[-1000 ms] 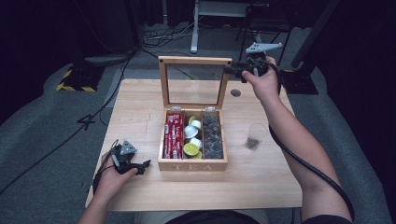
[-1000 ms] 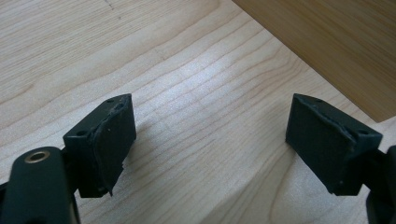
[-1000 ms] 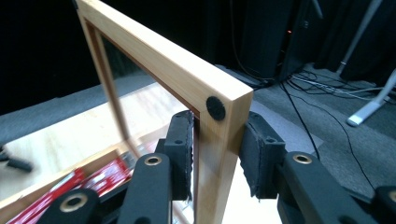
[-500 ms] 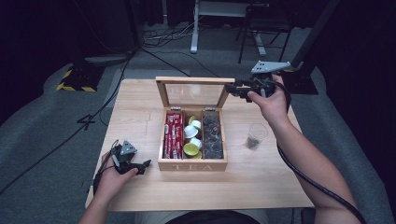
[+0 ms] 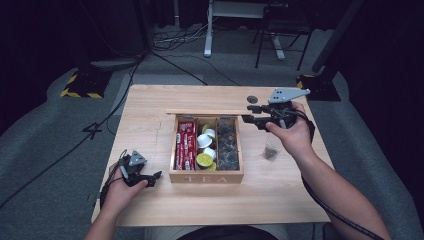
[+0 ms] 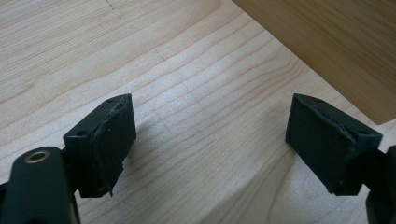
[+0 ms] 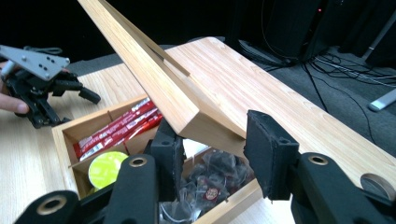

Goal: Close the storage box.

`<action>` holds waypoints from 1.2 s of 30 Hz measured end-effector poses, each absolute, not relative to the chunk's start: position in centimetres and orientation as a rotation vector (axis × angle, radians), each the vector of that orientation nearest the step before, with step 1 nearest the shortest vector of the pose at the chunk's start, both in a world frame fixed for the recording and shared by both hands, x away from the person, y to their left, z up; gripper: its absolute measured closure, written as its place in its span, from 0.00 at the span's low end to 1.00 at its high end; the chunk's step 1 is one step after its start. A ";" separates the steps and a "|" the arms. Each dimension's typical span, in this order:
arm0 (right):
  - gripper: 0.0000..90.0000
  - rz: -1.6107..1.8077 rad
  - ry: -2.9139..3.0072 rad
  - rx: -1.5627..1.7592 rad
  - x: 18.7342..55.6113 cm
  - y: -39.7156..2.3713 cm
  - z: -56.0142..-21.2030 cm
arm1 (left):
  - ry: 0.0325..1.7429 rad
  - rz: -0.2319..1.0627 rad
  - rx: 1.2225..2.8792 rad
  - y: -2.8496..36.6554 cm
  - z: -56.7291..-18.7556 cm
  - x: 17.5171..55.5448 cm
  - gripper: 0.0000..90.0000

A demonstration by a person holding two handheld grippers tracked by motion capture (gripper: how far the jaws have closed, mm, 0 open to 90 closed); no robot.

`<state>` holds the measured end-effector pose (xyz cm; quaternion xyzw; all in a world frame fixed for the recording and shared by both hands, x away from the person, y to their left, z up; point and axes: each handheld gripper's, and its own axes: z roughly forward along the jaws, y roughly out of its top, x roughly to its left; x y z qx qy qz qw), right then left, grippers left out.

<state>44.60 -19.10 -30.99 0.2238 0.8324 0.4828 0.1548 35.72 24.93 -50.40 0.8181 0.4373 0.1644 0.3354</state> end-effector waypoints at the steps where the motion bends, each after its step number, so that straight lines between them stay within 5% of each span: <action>1: 0.64 1.378 2.385 0.641 44.4 -19.1 -31.1 | 1.141 0.428 2.135 24.9 -50.4 35.7 0.18; 36: 0.58 1.293 2.477 0.602 39.2 -19.6 -36.0 | 1.146 0.431 2.131 24.7 -50.4 35.8 0.18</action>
